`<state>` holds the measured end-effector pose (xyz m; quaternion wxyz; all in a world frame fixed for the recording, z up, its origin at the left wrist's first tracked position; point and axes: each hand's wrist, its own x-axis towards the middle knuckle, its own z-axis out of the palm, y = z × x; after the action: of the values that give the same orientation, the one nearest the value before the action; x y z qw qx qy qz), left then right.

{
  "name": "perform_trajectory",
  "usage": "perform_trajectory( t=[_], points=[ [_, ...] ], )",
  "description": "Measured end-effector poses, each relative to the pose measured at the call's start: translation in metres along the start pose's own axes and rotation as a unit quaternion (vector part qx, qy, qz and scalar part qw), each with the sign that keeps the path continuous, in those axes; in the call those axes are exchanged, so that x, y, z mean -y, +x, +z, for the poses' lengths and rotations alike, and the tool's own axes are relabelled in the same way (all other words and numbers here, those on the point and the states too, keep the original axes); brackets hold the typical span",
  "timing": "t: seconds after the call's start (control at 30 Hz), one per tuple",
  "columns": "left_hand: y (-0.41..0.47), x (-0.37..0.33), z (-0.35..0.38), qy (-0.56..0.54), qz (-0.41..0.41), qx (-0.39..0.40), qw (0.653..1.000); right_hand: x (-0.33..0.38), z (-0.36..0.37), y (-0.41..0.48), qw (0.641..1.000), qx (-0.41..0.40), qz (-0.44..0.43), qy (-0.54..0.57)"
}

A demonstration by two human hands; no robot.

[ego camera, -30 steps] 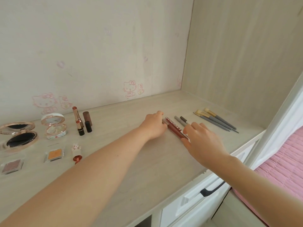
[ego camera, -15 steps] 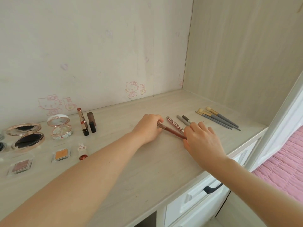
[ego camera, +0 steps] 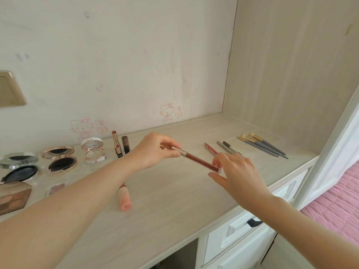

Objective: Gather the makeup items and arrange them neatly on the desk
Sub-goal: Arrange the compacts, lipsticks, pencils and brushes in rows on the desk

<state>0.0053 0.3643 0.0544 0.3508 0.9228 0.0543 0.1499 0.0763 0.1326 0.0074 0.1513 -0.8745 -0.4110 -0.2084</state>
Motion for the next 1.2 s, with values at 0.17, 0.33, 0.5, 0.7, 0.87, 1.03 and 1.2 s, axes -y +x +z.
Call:
perform_trajectory(
  t=[0.17,0.33,0.5,0.7,0.87,1.03,1.2],
  points=[
    [-0.036,-0.001,-0.028,-0.099,-0.047,-0.028,0.994,0.031,-0.004,0.000,0.995,-0.024,-0.005,0.098],
    [-0.069,-0.004,-0.037,-0.289,-0.070,-0.128,0.946,0.066,-0.001,0.006,0.962,-0.003,0.060,0.265],
    [-0.093,-0.009,-0.040,-0.374,-0.063,-0.236,0.895,0.101,0.002,0.009,0.914,0.025,0.104,0.391],
    [-0.115,-0.004,-0.036,-0.377,-0.055,-0.306,0.873,0.136,0.001,0.013,0.848,0.055,0.153,0.505],
    [-0.129,0.007,-0.035,-0.366,-0.086,-0.292,0.880,0.164,0.000,0.017,0.838,0.081,0.128,0.525],
    [-0.143,0.018,-0.047,-0.372,-0.094,-0.314,0.869,0.188,0.003,0.021,0.831,0.116,0.108,0.533],
    [-0.159,0.038,-0.060,-0.283,-0.096,-0.330,0.895,0.206,0.012,0.022,0.848,0.167,0.070,0.498]
  ],
)
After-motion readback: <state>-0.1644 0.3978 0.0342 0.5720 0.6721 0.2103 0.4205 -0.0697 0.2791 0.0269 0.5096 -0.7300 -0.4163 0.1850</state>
